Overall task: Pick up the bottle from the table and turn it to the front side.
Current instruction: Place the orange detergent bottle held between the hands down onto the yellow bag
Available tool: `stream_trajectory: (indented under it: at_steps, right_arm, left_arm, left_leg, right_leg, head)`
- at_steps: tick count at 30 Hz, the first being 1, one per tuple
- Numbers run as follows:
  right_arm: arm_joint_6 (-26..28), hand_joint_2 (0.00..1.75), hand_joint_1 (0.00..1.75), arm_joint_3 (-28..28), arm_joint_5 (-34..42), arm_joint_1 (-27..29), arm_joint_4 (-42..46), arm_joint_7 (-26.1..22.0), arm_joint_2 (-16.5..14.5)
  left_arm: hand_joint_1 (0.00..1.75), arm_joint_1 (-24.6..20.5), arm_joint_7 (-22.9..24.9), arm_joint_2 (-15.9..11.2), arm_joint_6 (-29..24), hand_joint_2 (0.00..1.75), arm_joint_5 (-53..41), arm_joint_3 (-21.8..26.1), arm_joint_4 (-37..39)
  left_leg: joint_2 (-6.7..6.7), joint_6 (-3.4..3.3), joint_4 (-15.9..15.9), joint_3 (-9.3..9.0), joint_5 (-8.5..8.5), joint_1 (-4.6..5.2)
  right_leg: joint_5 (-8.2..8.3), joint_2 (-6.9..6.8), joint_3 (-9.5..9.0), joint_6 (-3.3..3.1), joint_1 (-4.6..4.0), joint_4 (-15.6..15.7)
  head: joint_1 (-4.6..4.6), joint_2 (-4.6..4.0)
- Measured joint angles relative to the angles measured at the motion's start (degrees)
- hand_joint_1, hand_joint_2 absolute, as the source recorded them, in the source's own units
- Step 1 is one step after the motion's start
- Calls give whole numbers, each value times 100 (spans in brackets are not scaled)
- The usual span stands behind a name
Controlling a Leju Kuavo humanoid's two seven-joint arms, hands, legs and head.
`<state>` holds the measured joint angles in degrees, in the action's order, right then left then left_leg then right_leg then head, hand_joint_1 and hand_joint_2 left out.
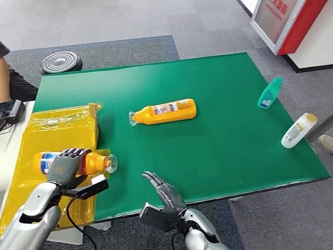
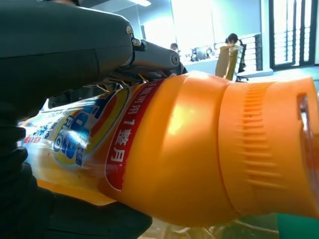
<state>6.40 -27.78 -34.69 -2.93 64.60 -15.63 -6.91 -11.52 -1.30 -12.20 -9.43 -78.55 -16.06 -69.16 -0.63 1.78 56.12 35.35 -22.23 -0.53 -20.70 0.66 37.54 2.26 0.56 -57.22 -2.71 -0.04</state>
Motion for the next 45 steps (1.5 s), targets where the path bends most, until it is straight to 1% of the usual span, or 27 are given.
stream_trajectory:
  at_steps: [1,2,3,4,7,9,11,13,16,19,21,23,25,27,29,31,33,35,38,40,42,45]
  right_arm:
    - [1,175,0,0,0,-1,-12,-1,0]
    - [3,175,0,0,0,-2,-24,-5,0]
    - [9,175,0,0,0,-4,-37,-14,0]
    - [16,175,0,0,0,-7,-50,-24,0]
    - [31,175,0,0,0,-25,-71,-13,-2]
    - [33,175,0,0,0,-43,-72,33,-4]
    - [44,175,0,1,1,-54,-72,67,-4]
    - [80,175,0,4,9,-52,-72,74,-4]
    - [189,175,0,33,40,-12,-87,24,1]
    - [266,175,0,55,68,31,-120,-35,11]
    - [278,175,0,58,77,38,-138,-61,17]
    - [286,175,0,59,100,45,-156,-95,25]
    - [304,175,0,59,139,60,-165,-142,42]
    - [328,175,0,59,184,76,-166,-189,63]
    - [348,175,0,59,224,91,-165,-239,84]
    - [360,175,0,60,259,106,-156,-286,104]
    - [370,175,0,61,281,124,-133,-315,123]
    - [380,175,0,62,287,135,-107,-338,139]
    - [384,175,0,66,289,174,-19,-372,163]
    - [389,175,0,68,289,220,71,-390,176]
    - [419,175,0,71,302,263,167,-432,187]
    - [483,175,0,104,544,365,406,-724,202]
  left_arm:
    - [60,-24,-27,1,71,175,71,-24,16]
    - [22,-53,-63,2,160,175,170,-49,34]
    - [3,-82,-103,6,258,175,287,-73,55]
    - [0,-111,-138,14,375,175,430,-98,81]
    - [0,-190,-131,46,834,175,912,-185,148]
    - [0,-247,-26,48,1142,87,1216,-251,171]
    - [0,-297,36,27,1314,0,1510,-286,184]
    - [0,-291,-23,-5,1307,0,1901,-283,174]
    - [0,-103,-225,-33,1143,0,2579,-153,28]
    - [0,86,-349,-53,1078,0,2897,-29,-140]
    - [0,188,-496,-61,1140,0,3217,57,-239]
    - [0,362,-845,-58,1293,0,3983,226,-412]
    - [0,617,-1303,-47,1436,0,4905,472,-681]
    - [0,886,-1753,-9,1526,0,5629,752,-987]
    - [0,1150,-2226,92,1688,0,6281,1068,-1281]
    - [0,1390,-2692,259,1976,0,6948,1419,-1504]
    - [0,1549,-3026,442,2284,87,7442,1770,-1606]
    - [0,1630,-3215,589,2603,175,7759,2059,-1627]
    - [0,1760,-3474,893,3331,175,8111,2553,-1583]
    - [0,1835,-3622,1139,3714,175,8116,2949,-1490]
    - [0,1891,-3671,1320,3826,175,7886,3228,-1382]
    - [0,2021,-3682,1501,3671,175,7214,3394,-1279]
  left_leg:
    - [0,0,0,0,0,0]
    - [0,0,0,0,0,0]
    - [0,0,0,0,0,0]
    - [0,0,0,0,1,0]
    - [0,1,0,1,2,0]
    - [0,1,0,1,3,0]
    - [0,1,0,1,3,0]
    - [0,1,0,1,3,0]
    - [2,3,0,1,2,0]
    - [3,2,0,3,1,-1]
    - [3,3,0,4,-1,0]
    - [3,4,0,4,-4,0]
    - [4,5,0,3,-5,0]
    - [4,3,0,4,-7,0]
    - [4,1,0,4,-9,0]
    - [4,0,0,4,-11,0]
    - [5,0,0,4,-12,0]
    - [6,-2,0,4,-12,0]
    - [5,0,0,3,-13,0]
    - [6,1,0,2,-14,0]
    - [6,-2,0,3,-14,0]
    - [5,-5,0,3,-16,1]
  right_leg:
    - [0,0,0,0,0,0]
    - [0,0,0,0,0,0]
    - [0,0,-1,0,0,0]
    - [0,0,-1,-1,0,0]
    - [3,0,-1,0,0,0]
    - [5,0,-1,1,0,0]
    - [6,0,-2,1,1,0]
    - [5,1,-2,1,0,-1]
    - [2,3,2,-1,0,-1]
    - [-2,3,2,-2,-1,-1]
    - [-2,4,2,-2,-1,-1]
    - [-2,6,3,-2,-1,-1]
    - [-2,7,5,-2,0,-1]
    - [-4,7,5,-1,0,-1]
    - [-7,7,4,0,0,-1]
    - [-9,7,3,-1,0,-1]
    - [-11,7,3,0,0,-1]
    - [-12,6,1,2,0,0]
    - [-11,7,-2,1,0,0]
    - [-12,7,0,1,1,0]
    - [-14,6,-1,5,1,0]
    - [-16,5,-1,7,1,0]
  head:
    - [0,0]
    - [0,0]
    - [0,0]
    - [0,0]
    - [-1,0]
    - [-1,0]
    - [0,0]
    - [0,-1]
    - [1,-1]
    - [-1,0]
    - [-1,0]
    - [-1,0]
    - [-1,-1]
    - [-1,0]
    - [1,-1]
    - [0,0]
    - [-1,0]
    - [-1,0]
    - [0,0]
    - [0,0]
    - [-1,0]
    - [-1,-1]
